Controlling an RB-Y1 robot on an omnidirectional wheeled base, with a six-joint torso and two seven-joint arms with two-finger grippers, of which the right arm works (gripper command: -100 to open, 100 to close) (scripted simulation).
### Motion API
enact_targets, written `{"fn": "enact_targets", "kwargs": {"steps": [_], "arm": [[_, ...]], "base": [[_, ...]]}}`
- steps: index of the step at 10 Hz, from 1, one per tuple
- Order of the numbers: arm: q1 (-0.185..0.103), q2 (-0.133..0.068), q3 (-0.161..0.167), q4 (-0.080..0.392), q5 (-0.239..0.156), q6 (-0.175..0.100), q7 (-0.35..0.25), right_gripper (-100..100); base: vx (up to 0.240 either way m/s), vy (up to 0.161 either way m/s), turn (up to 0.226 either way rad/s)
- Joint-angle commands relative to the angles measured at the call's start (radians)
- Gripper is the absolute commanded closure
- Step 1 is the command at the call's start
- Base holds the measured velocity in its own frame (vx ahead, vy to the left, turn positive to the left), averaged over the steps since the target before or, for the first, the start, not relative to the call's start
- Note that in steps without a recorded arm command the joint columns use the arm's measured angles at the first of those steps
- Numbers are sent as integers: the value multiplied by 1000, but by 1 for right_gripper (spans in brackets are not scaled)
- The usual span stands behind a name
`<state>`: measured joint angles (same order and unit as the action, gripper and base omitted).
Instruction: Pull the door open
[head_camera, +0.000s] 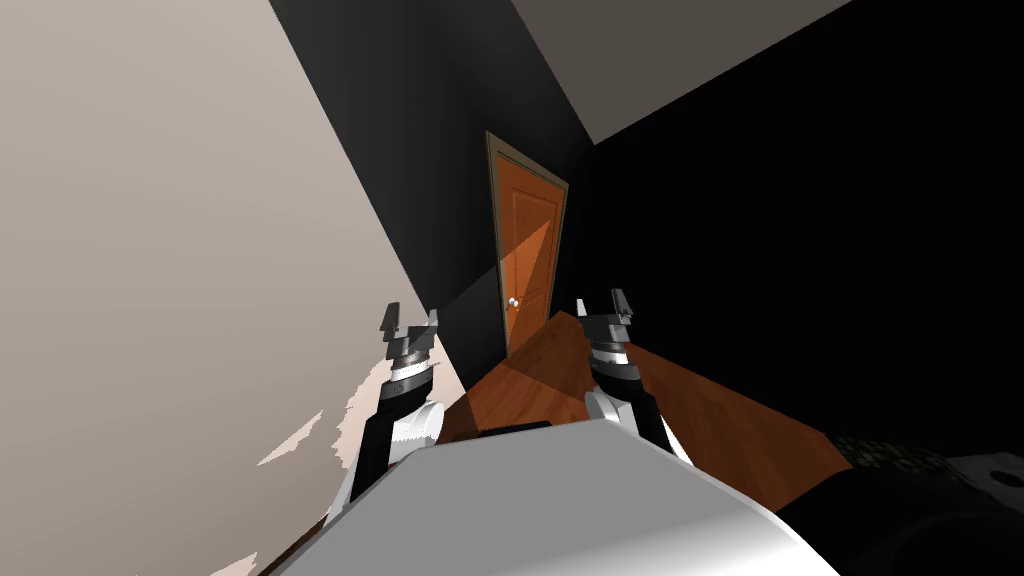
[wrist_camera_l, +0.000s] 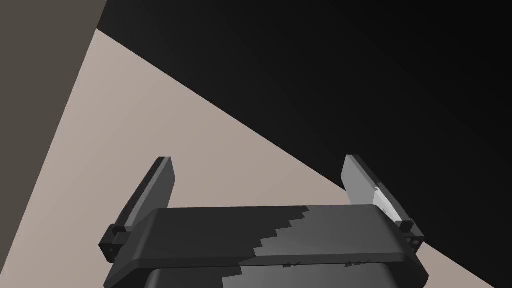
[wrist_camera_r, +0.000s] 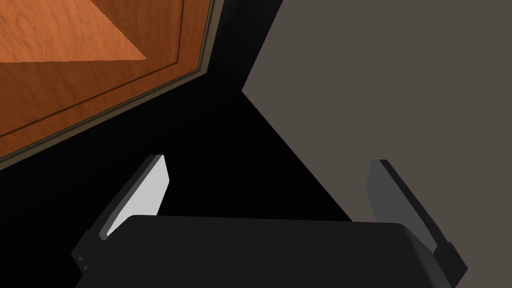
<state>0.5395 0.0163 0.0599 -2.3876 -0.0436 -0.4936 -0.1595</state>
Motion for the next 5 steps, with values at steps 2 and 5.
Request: {"fn": "enact_targets", "kwargs": {"steps": [2,5], "arm": [[-18,-12,-1,52,18,-15,38,-100],[-38,-24,-2,112,39,-32,82,-100]], "base": [[73,-30,29],[50,12,16]]}}
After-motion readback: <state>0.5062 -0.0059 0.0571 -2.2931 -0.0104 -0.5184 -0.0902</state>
